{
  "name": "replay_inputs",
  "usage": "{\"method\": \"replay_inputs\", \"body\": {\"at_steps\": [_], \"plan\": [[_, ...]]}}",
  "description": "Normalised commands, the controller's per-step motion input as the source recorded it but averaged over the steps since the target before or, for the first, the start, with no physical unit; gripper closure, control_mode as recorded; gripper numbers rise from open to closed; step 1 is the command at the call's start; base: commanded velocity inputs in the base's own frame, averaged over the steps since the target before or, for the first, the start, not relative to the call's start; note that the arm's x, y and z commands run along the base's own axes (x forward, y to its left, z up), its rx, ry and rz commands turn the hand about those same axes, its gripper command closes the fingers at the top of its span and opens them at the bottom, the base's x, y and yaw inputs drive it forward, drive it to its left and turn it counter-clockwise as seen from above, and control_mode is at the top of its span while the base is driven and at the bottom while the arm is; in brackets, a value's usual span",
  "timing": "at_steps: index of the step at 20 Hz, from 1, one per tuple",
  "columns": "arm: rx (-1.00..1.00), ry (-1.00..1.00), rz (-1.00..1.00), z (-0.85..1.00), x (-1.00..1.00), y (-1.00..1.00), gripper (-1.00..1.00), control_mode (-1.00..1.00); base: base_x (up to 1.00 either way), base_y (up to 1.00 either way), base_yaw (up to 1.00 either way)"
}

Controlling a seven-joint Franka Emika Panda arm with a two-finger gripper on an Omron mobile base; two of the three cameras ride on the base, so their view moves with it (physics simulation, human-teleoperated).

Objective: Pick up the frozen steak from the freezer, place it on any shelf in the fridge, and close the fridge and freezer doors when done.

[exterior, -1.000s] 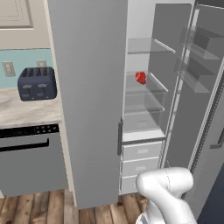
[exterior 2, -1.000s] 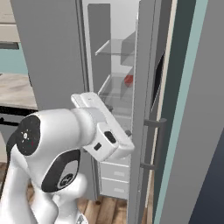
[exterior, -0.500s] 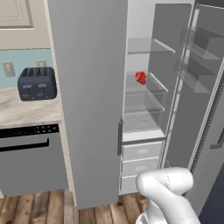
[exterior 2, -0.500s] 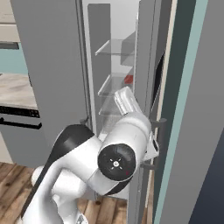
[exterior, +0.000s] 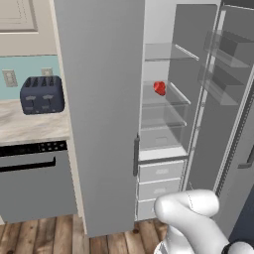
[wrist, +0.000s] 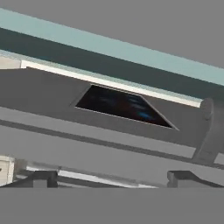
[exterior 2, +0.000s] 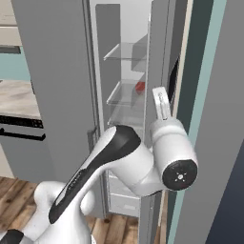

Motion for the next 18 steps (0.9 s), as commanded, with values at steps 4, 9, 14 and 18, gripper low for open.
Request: {"method": "replay_inputs", "body": {"at_steps": [4, 9, 14, 18], "plan": [[0.23, -0.13, 0.17, 0.00, 0.51, -0.26, -1.00, -1.00, 0.00, 0.00, 0.00], [0.16, -0.14, 0.14, 0.00, 0.33, -0.50, -1.00, -1.00, 0.00, 0.00, 0.00], [0.07, -0.06, 0.16, 0.00, 0.50, -0.10, -1.00, -1.00, 0.00, 0.00, 0.00], [0.00, 0.00, 0.15, 0.00, 0.61, 0.02, -1.00, -1.00, 0.00, 0.00, 0.00]]}}
